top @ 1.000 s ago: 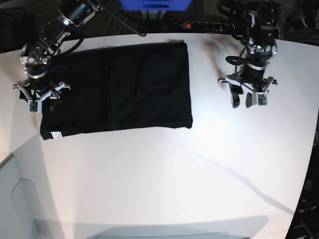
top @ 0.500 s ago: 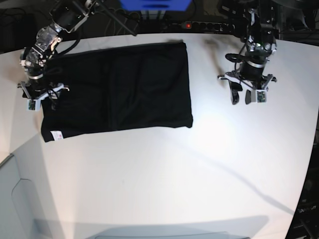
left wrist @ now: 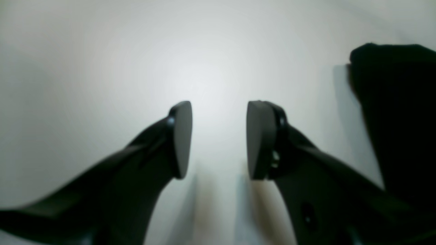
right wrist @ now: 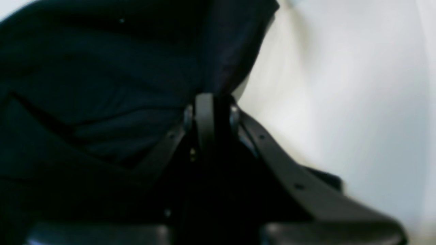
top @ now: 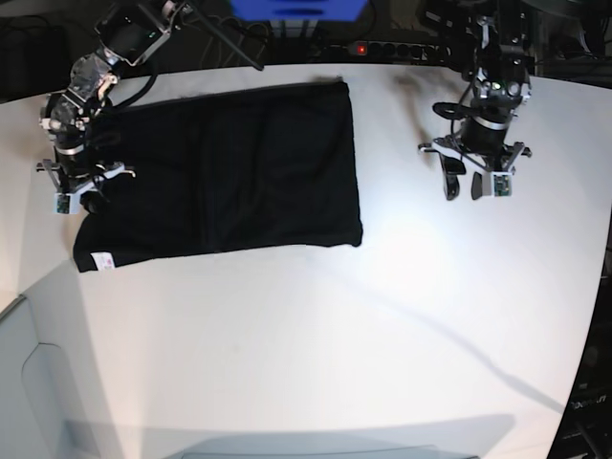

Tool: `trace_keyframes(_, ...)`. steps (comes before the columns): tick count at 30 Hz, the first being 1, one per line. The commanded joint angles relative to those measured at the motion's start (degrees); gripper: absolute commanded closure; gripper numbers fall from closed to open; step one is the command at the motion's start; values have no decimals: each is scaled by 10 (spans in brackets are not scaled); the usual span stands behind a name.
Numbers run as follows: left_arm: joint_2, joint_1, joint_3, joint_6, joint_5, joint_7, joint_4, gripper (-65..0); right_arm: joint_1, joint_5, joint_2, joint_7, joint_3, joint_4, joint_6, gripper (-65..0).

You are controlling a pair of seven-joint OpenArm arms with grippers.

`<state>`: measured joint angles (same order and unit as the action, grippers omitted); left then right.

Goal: Fold the T-shirt properly
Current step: 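Grasp the shirt's end with the right gripper and tug it, then fold the shirt end toward the left gripper with the right gripper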

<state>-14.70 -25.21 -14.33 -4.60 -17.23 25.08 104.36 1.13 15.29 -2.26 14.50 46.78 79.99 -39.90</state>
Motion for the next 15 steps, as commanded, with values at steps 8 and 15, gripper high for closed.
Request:
trace_keyframes(8, 24, 3, 3, -2, -3, -13, -4, -250, 29, 26, -54, 29, 5, 160, -1, 0)
trace_keyframes(15, 53, 21, 36, -2, -3, -13, -75, -248, 48, 25, -67, 29, -27, 257, -1, 0)
